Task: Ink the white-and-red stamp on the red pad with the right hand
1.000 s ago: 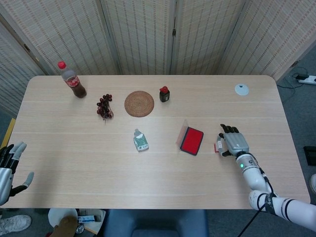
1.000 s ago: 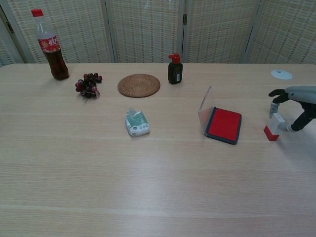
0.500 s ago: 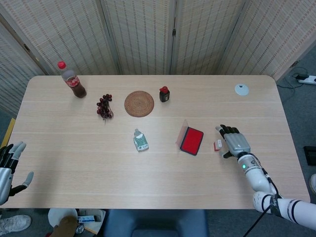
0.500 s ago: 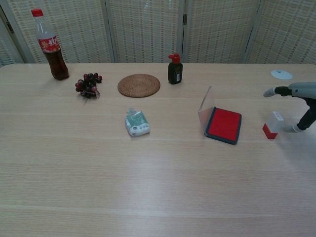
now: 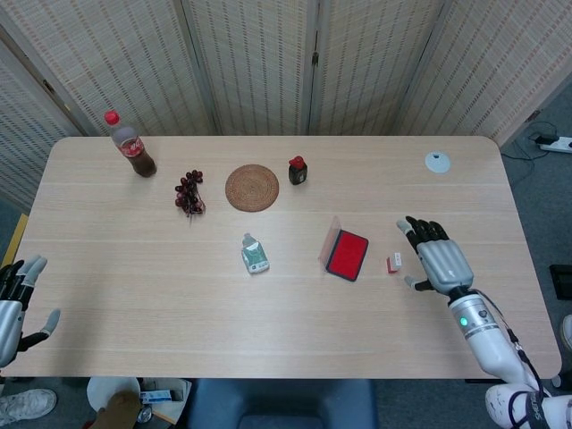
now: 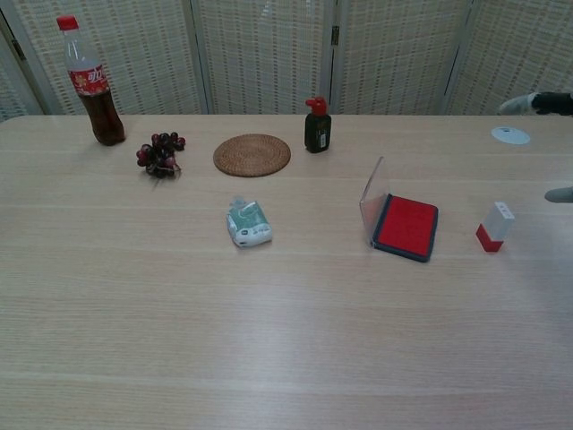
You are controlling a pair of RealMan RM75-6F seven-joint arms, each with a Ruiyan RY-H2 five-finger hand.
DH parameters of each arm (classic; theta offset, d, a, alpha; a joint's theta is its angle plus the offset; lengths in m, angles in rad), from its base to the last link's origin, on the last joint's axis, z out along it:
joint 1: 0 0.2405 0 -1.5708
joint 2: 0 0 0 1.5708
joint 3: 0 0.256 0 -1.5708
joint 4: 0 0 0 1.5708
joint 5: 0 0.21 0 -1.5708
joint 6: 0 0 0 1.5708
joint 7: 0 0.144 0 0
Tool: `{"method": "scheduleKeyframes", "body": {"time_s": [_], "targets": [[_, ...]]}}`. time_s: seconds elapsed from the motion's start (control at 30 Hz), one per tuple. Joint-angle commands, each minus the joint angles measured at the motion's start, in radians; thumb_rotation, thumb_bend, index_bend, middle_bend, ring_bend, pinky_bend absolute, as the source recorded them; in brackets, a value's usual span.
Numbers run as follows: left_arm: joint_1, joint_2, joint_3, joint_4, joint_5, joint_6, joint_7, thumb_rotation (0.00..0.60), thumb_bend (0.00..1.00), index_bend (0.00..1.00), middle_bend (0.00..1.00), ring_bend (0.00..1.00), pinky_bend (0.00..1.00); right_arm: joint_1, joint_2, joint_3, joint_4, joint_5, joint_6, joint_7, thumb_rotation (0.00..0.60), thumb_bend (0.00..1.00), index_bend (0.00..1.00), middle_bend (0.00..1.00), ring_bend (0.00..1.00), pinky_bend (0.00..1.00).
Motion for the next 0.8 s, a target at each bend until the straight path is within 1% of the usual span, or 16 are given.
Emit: {"method": "scheduleKeyframes", "body": {"time_s": [0.03, 0.1, 0.2, 0.23, 0.33, 0.37, 0.4, 0.5, 0.57, 0.7, 0.8], "targets": [[-0.013, -0.003, -0.007, 0.003, -0.025, -0.030, 0.008, 0.600, 0.36, 0.00, 0.00, 0.00, 0.00, -0.144, 0.037, -0.079, -0.001, -0.180, 0.205, -0.016, 0.600, 0.21, 0.00, 0.00, 0.00, 0.00], [-0.020, -0.002, -0.009, 0.001, -0.043, -0.053, 0.013, 0.600, 0.36, 0.00, 0.00, 0.00, 0.00, -0.200, 0.003, -0.105, 0.074, -0.239, 0.282, -0.007, 0.600, 0.21, 0.00, 0.00, 0.00, 0.00], [-0.027, -0.001, -0.014, -0.002, -0.061, -0.072, 0.019, 0.600, 0.36, 0.00, 0.00, 0.00, 0.00, -0.264, -0.055, -0.125, 0.187, -0.301, 0.369, 0.032, 0.600, 0.21, 0.00, 0.00, 0.00, 0.00], [-0.029, -0.001, -0.015, -0.003, -0.065, -0.075, 0.022, 0.600, 0.36, 0.00, 0.00, 0.00, 0.00, -0.289, -0.079, -0.129, 0.237, -0.321, 0.403, 0.045, 0.600, 0.21, 0.00, 0.00, 0.00, 0.00], [-0.031, -0.003, -0.016, -0.004, -0.068, -0.079, 0.034, 0.600, 0.36, 0.00, 0.00, 0.00, 0.00, -0.338, -0.130, -0.129, 0.343, -0.359, 0.473, 0.081, 0.600, 0.21, 0.00, 0.00, 0.00, 0.00], [-0.032, -0.003, -0.015, -0.006, -0.067, -0.079, 0.038, 0.600, 0.36, 0.00, 0.00, 0.00, 0.00, -0.346, -0.140, -0.127, 0.363, -0.363, 0.483, 0.082, 0.600, 0.21, 0.00, 0.00, 0.00, 0.00], [-0.033, -0.005, -0.015, -0.007, -0.063, -0.076, 0.044, 0.600, 0.36, 0.00, 0.00, 0.00, 0.00, -0.352, -0.140, -0.130, 0.372, -0.374, 0.485, 0.067, 0.600, 0.21, 0.00, 0.00, 0.00, 0.00], [-0.034, -0.011, -0.012, -0.003, -0.052, -0.070, 0.061, 0.600, 0.36, 0.00, 0.00, 0.00, 0.00, -0.365, -0.148, -0.116, 0.377, -0.406, 0.525, 0.041, 0.600, 0.21, 0.00, 0.00, 0.00, 0.00], [-0.038, -0.016, -0.011, 0.007, -0.056, -0.079, 0.066, 0.600, 0.36, 0.00, 0.00, 0.00, 0.00, -0.372, -0.150, -0.112, 0.375, -0.413, 0.528, 0.038, 0.600, 0.21, 0.00, 0.00, 0.00, 0.00], [-0.048, -0.021, -0.013, 0.014, -0.080, -0.111, 0.071, 0.600, 0.36, 0.00, 0.00, 0.00, 0.00, -0.375, -0.144, -0.103, 0.368, -0.408, 0.492, 0.067, 0.600, 0.21, 0.00, 0.00, 0.00, 0.00], [-0.048, -0.021, -0.012, 0.008, -0.072, -0.104, 0.072, 0.600, 0.36, 0.00, 0.00, 0.00, 0.00, -0.375, -0.146, -0.094, 0.377, -0.405, 0.474, 0.070, 0.600, 0.21, 0.00, 0.00, 0.00, 0.00]]}}
